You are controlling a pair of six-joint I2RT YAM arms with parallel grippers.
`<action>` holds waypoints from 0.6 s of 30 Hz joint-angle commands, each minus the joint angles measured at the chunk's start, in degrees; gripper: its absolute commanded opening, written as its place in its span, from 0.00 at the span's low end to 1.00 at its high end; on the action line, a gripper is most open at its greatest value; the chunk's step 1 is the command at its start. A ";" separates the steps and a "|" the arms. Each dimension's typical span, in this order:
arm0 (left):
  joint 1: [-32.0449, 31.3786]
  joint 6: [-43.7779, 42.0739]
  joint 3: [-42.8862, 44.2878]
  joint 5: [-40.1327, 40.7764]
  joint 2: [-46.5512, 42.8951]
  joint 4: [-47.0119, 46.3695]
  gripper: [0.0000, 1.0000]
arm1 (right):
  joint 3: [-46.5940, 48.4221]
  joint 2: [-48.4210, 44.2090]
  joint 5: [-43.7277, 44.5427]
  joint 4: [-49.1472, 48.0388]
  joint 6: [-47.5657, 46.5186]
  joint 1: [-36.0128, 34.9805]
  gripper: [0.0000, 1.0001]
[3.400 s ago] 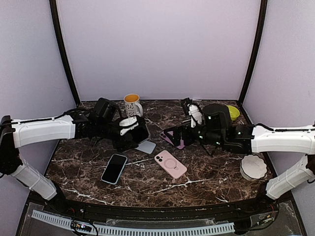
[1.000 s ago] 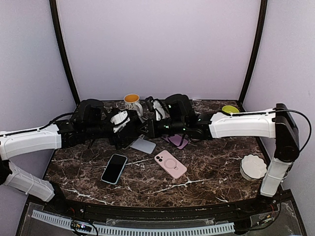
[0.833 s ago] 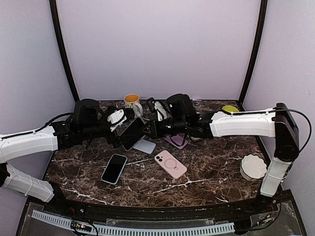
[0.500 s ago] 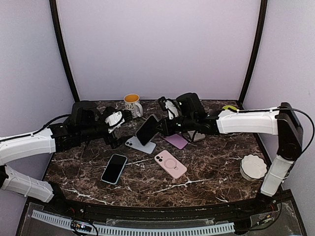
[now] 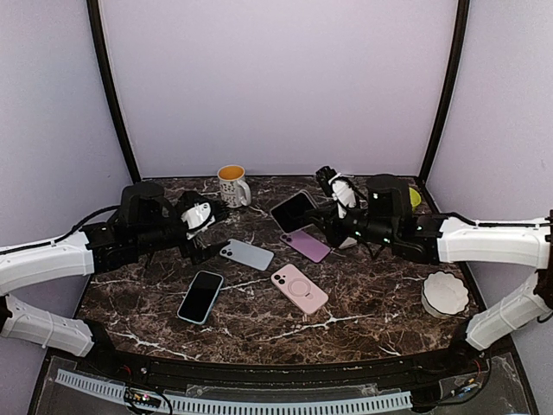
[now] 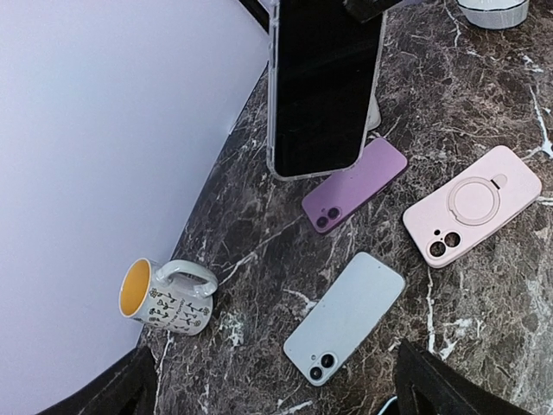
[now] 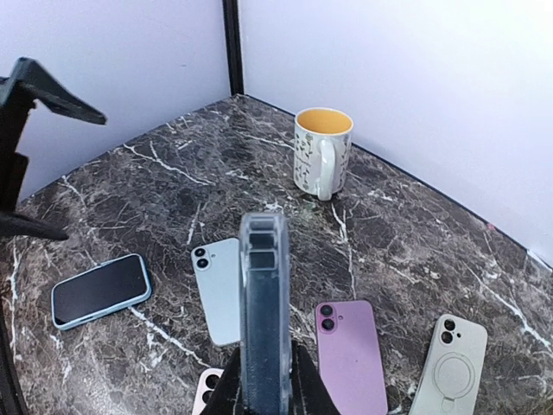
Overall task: Take the phone out of the phone case
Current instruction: Remove the phone case from the phone.
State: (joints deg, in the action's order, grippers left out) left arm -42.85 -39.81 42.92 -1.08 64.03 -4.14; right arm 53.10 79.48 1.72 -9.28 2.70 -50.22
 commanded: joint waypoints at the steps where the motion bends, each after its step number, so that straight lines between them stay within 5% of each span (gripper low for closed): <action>1: 0.72 -0.82 -0.94 -3.37 -1.56 -1.24 0.99 | -8.63 -6.75 -7.53 -21.34 -12.23 -1.03 0.00; 5: 0.74 -1.80 -1.79 -10.85 -3.01 0.00 0.98 | -5.93 -7.68 -14.46 -10.97 -19.85 -1.46 0.00; 12: 0.69 -4.56 -3.36 -28.04 -6.35 3.59 0.88 | -9.17 -12.94 -35.95 -7.28 -38.25 -1.95 0.00; 18: 0.51 -8.60 -4.48 -40.15 -6.71 7.03 0.67 | -6.87 -12.44 -44.03 -3.89 -40.76 -2.38 0.00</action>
State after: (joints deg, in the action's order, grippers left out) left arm -42.26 -45.32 39.68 -30.24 57.91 -0.40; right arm 43.46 67.72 -33.17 -11.55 -33.36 -52.03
